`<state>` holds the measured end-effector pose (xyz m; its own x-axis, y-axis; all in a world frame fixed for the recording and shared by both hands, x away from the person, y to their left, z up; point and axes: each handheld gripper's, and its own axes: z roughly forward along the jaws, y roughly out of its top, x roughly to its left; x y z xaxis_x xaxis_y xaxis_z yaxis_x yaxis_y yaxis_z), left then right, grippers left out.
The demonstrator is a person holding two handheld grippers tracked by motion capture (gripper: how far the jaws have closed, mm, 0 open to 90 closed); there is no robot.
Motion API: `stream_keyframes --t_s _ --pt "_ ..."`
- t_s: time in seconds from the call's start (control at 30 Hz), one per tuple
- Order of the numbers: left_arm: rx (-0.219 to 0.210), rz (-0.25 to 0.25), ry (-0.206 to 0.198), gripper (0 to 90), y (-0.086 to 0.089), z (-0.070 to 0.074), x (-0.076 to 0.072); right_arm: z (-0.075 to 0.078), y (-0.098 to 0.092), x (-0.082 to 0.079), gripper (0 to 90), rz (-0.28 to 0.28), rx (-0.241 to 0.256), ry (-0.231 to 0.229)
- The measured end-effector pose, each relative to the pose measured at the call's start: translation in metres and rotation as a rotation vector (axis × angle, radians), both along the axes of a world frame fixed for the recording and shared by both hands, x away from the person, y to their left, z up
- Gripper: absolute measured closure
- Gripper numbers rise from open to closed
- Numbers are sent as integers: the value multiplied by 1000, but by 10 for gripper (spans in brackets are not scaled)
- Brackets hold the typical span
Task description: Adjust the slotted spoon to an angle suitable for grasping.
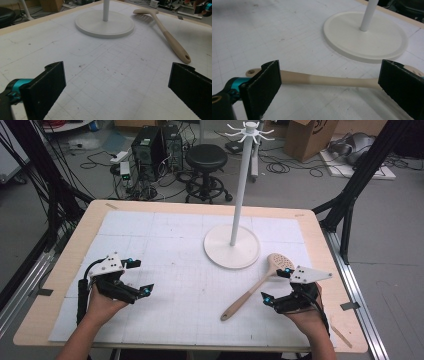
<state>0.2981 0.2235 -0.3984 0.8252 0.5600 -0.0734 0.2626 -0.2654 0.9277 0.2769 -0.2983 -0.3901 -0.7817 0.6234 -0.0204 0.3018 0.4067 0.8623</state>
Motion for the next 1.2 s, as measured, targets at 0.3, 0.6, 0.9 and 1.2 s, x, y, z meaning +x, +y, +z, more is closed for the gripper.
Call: stream_keyframes --t_s 0.3,0.6,0.9,1.2 --pt "11 -10 -3 18 -1 0 -2 14 20 9 57 77 -124 13" --pt "8 -7 -2 18 -1 1 -1 25 35 23 154 151 -237 35" --pt "20 -11 -2 18 -2 0 -1 26 53 33 154 211 -380 55" --pt "22 -4 -3 18 -2 1 -2 31 71 45 154 304 -543 120"
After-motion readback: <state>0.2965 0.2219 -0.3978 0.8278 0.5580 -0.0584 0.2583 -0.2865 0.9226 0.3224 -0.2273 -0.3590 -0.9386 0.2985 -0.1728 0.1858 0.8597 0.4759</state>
